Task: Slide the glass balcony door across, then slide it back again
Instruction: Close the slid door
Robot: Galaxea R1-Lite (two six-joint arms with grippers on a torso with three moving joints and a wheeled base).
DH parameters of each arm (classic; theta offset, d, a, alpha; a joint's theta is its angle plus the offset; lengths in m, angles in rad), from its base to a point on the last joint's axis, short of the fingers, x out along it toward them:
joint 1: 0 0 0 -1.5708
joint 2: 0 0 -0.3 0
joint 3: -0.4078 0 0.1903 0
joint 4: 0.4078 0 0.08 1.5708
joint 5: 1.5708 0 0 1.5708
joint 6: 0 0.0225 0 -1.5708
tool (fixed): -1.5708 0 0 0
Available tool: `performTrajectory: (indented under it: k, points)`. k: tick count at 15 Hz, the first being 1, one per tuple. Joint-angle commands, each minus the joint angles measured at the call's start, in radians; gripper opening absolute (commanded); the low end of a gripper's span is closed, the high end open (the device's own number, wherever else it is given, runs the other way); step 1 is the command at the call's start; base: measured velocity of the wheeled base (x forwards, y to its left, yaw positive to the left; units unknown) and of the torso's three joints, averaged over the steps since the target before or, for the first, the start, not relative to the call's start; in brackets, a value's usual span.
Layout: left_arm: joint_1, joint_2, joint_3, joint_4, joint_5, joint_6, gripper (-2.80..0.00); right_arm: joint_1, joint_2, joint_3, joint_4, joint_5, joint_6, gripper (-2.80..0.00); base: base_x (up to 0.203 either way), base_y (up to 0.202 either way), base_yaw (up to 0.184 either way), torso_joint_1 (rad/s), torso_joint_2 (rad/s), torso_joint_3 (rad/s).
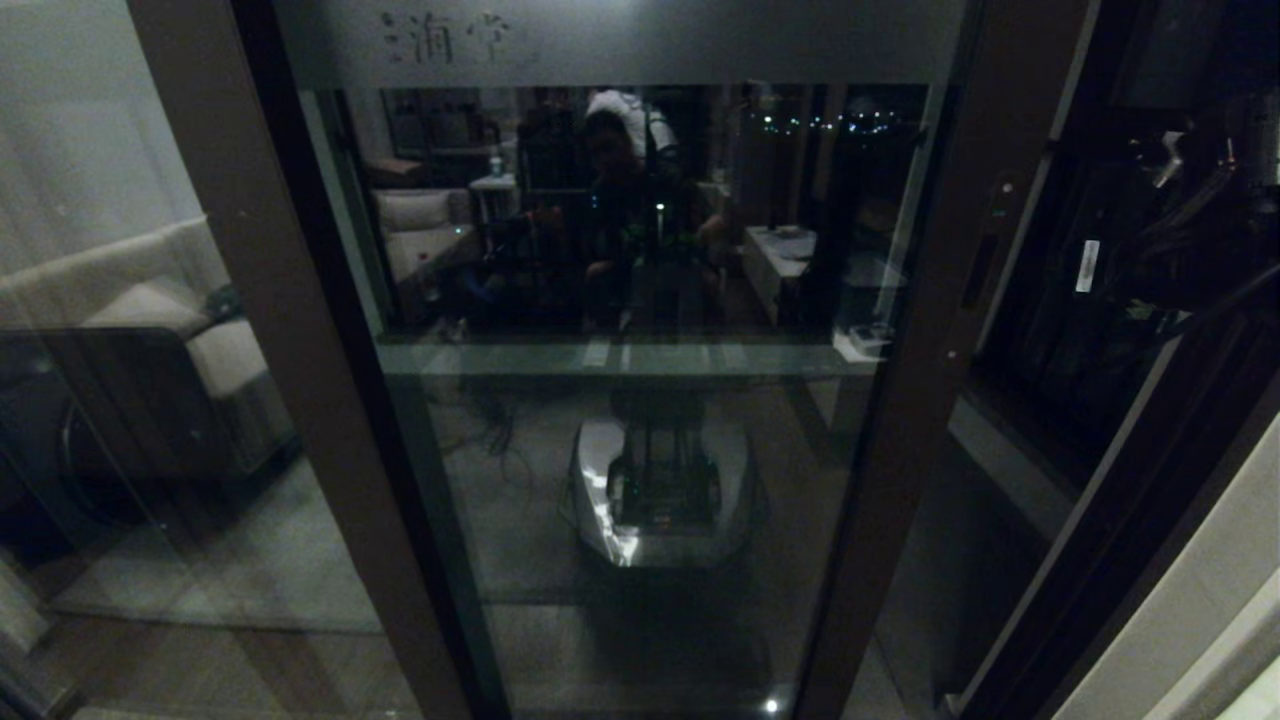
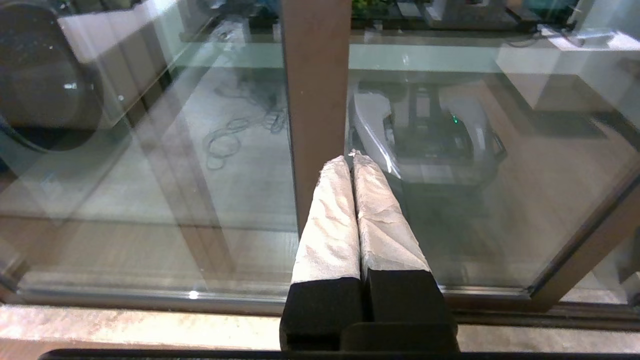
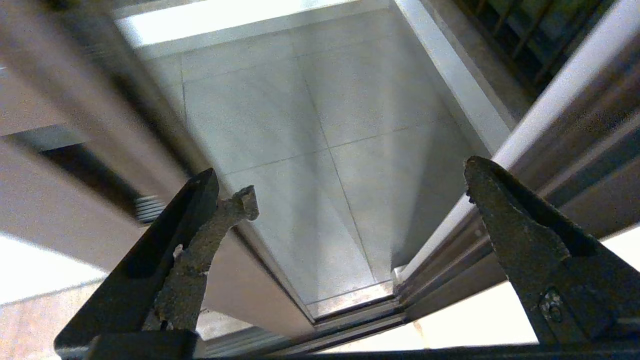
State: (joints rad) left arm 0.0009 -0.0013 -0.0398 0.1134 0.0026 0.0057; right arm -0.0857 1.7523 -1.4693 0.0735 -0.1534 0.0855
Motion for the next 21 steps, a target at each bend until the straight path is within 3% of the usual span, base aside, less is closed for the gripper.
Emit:
performTrajectory:
  k: [1,4,5,21]
  points:
    - [0.001,0.000,0.000,0.000,0.000,0.000,-2.80,-0.005,-0.029,0.023,0.001,0.017,0.000,0.00,0.000,0.000,0.000,0.000,0.00,0.000]
    - [0.001,0.000,0.000,0.001,0.000,0.000,-2.80,-0.007,-0.100,0.096,0.002,0.150,-0.033,0.00,0.000,0.000,0.000,0.000,0.00,0.000]
    - [0.001,0.000,0.000,0.000,0.000,0.000,-2.80,-0.005,-0.099,0.092,0.001,0.156,-0.035,0.00,0.000,0.000,0.000,0.000,0.00,0.000]
    - [0.001,0.000,0.000,0.000,0.000,0.000,-2.80,0.018,0.045,-0.049,0.001,0.121,-0.033,0.00,0.000,0.000,0.000,0.000,0.00,0.000]
